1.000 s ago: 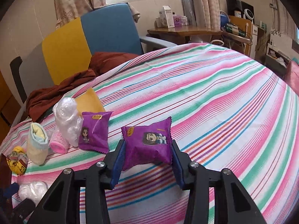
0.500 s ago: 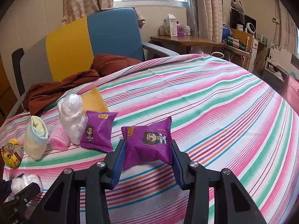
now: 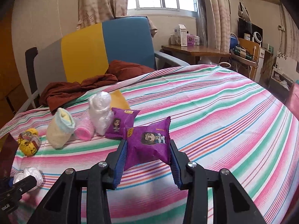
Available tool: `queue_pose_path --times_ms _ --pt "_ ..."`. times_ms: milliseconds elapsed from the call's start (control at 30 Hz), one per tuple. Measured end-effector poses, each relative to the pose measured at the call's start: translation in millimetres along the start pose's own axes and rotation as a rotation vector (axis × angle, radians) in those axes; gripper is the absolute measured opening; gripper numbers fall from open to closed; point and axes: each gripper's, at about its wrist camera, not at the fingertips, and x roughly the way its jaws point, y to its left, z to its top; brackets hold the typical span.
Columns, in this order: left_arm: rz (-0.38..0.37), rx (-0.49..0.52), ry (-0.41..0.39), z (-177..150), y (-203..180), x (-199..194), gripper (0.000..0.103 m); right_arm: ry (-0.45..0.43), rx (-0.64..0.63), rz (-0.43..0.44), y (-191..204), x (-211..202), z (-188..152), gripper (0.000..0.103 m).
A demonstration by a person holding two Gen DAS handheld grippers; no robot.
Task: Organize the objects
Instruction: 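Grasp the plastic-wrapped white ball with the left gripper, then carry the purple bag into the tray and open the right gripper while the left drops the ball there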
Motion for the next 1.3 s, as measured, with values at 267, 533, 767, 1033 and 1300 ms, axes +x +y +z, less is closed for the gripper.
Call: queue_pose_path --times_ms 267,533,767,1033,1300 --pt "-0.033 0.027 -0.025 -22 5 -45 0.042 0.024 -0.017 0.058 20 -30 -18 0.042" --pt "-0.062 -0.020 -0.073 -39 26 -95 0.042 0.060 -0.029 0.176 64 -59 -36 0.042" --pt "-0.039 -0.082 -0.152 -39 60 -138 0.042 0.057 -0.098 0.321 130 -89 -37 0.042" --pt "0.070 -0.204 -0.217 -27 132 -166 0.042 0.051 -0.229 0.464 212 -113 -37 0.042" --pt "0.159 -0.300 -0.219 -11 196 -169 0.042 0.088 -0.401 0.557 292 -118 -48 0.042"
